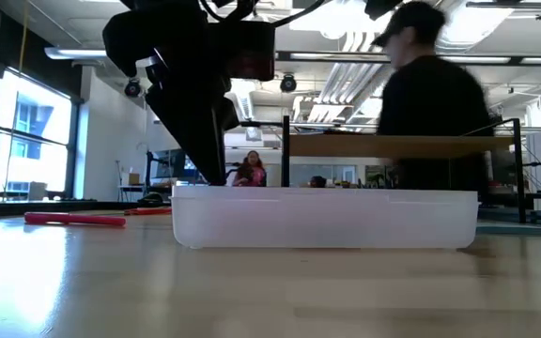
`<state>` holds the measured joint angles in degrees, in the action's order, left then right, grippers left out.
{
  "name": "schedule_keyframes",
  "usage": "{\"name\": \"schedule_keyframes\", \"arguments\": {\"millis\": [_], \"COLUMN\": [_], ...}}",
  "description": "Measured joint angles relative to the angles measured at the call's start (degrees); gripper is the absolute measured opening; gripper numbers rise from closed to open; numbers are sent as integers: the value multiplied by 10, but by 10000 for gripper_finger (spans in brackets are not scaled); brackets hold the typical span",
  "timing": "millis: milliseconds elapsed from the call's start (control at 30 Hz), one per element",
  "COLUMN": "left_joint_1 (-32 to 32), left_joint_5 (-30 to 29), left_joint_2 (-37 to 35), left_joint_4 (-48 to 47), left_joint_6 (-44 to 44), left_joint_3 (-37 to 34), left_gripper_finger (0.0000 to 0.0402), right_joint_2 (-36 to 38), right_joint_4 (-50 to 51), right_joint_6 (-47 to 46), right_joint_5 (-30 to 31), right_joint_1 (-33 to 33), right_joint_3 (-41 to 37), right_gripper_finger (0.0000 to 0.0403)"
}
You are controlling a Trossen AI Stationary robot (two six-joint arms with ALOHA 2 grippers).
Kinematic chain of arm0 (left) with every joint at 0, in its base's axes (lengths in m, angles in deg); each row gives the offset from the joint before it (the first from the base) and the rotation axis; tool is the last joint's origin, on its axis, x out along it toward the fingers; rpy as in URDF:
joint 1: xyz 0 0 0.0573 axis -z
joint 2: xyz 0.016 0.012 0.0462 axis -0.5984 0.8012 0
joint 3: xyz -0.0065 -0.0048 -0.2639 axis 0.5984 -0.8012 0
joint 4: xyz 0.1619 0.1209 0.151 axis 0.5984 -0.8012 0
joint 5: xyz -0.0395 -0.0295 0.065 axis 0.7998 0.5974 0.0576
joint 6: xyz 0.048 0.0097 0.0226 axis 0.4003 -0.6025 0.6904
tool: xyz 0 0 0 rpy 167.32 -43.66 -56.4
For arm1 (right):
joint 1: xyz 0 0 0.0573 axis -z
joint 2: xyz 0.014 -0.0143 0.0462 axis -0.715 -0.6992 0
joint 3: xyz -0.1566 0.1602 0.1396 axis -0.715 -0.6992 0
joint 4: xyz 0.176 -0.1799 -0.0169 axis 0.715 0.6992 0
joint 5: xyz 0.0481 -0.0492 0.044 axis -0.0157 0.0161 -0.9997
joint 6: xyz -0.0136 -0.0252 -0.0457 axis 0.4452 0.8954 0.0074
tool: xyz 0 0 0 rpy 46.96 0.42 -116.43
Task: Pack school essentials
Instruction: Put the orange pencil into the transparent box, then put the pink pen into the transparent box
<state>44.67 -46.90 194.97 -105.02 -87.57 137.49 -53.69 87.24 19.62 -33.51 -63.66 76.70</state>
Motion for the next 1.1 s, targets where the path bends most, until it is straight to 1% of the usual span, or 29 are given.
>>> {"name": "schedule_keyframes", "arguments": {"millis": [167, 300, 467, 700, 800, 967, 1100], "left_joint_1": [0, 0, 3, 24, 40, 73, 97], "left_joint_5": [1, 21, 23, 9, -12, -50, -52], "left_joint_2": [0, -7, -36, -87, -107, -124, -129], "left_joint_4": [-1, -13, -29, -78, -106, -110, -82], "left_joint_6": [0, -1, -11, -33, -41, -60, -78], "left_joint_3": [0, 0, 0, 0, 0, -3, -30], "left_gripper_finger": [129, 137, 131, 121, 120, 119, 117], "right_joint_2": [0, 0, 0, 0, 0, 0, 0], "right_joint_4": [0, 0, 4, 24, 42, 73, 103], "right_joint_6": [-1, -1, 0, -2, -22, -57, -88], "right_joint_5": [-1, -11, -17, -20, -47, -84, -85], "right_joint_1": [0, 0, 0, 0, 0, -3, -23], "right_joint_3": [0, 0, 0, 0, 0, 0, 0], "right_gripper_finger": [173, 173, 173, 173, 173, 173, 173]}}
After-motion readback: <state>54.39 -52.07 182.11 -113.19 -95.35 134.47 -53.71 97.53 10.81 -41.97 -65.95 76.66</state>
